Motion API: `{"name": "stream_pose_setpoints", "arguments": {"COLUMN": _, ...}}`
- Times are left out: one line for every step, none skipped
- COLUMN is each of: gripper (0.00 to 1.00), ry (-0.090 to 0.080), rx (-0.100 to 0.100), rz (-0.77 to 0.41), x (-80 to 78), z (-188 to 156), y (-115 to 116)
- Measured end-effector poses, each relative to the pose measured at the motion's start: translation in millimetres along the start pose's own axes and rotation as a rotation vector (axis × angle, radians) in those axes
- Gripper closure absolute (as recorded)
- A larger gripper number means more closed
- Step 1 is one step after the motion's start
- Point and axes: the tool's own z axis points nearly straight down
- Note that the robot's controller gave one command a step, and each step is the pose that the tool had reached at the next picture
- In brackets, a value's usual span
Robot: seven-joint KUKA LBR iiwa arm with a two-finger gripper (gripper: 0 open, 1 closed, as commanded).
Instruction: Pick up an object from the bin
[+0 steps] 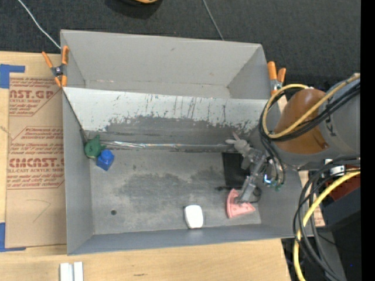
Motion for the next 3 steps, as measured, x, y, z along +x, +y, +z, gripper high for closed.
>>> {"name": "stream_pose_setpoints", "arguments": {"gripper": 1.00, "ry": 0.004, "rx": 0.002, "rz": 0.489, "x": 21.3, "z": -2.2, "y": 4.8}}
{"name": "stream_pose_setpoints", "arguments": {"gripper": 1.00, "ry": 0.004, "rx": 0.002, "rz": 0.488, "x": 21.2, "z": -2.2, "y": 4.7}}
{"name": "stream_pose_setpoints", "arguments": {"gripper": 1.00, "ry": 0.004, "rx": 0.002, "rz": 0.488, "x": 21.5, "z": -4.6, "y": 4.8}}
